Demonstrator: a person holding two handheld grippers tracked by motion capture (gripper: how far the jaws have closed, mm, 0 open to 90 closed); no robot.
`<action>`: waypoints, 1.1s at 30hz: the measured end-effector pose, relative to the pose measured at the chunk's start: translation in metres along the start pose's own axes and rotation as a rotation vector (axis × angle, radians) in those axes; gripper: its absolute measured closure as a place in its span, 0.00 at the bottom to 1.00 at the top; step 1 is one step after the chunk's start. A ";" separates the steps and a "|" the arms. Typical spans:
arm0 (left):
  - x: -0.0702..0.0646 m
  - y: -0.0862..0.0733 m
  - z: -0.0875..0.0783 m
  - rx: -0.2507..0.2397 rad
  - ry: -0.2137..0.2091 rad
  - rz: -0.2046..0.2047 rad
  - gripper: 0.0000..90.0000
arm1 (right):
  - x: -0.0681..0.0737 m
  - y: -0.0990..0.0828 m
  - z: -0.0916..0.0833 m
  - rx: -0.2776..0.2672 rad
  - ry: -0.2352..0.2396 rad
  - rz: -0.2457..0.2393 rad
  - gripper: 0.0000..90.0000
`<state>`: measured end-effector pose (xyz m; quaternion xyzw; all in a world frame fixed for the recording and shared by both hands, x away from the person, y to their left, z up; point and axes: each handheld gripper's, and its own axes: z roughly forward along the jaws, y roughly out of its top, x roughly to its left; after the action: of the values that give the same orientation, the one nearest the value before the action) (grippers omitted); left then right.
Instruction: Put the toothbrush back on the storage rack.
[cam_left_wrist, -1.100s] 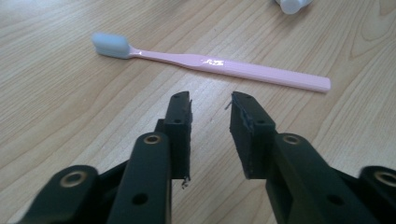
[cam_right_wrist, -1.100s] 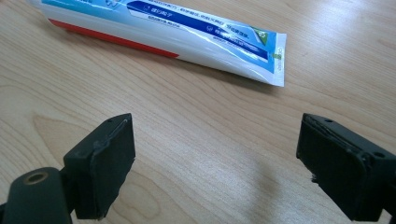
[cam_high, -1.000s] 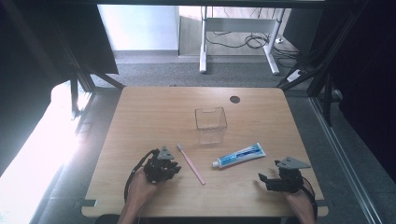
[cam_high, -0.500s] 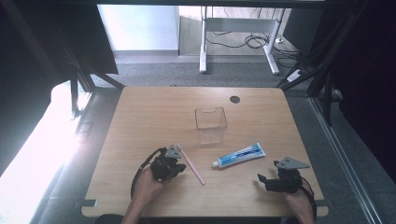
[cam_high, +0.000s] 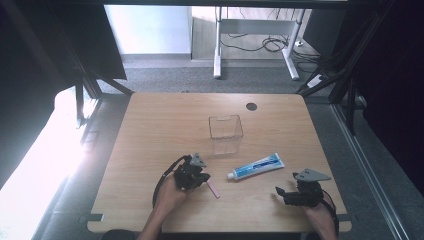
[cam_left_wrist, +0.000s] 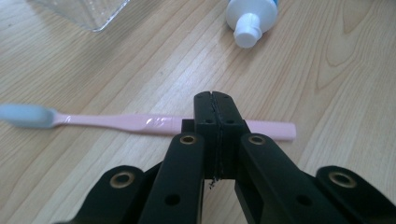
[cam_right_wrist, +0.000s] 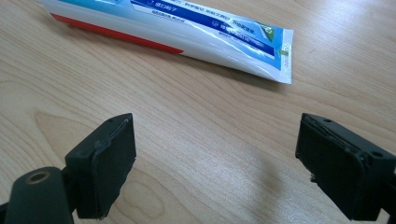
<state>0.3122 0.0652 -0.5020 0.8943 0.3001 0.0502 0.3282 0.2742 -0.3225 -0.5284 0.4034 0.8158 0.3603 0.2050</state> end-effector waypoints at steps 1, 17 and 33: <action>0.000 0.000 0.000 0.000 0.000 0.000 1.00 | 0.000 0.000 0.000 0.000 0.000 0.000 0.14; -0.008 0.007 0.024 0.043 -0.004 0.025 1.00 | 0.001 0.000 0.001 0.002 0.005 -0.002 0.14; -0.013 -0.006 0.020 0.074 -0.006 0.005 0.99 | 0.002 0.000 0.002 0.010 0.002 -0.005 0.14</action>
<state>0.3041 0.0504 -0.5201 0.9067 0.2985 0.0370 0.2956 0.2740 -0.3202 -0.5295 0.4020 0.8188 0.3562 0.2028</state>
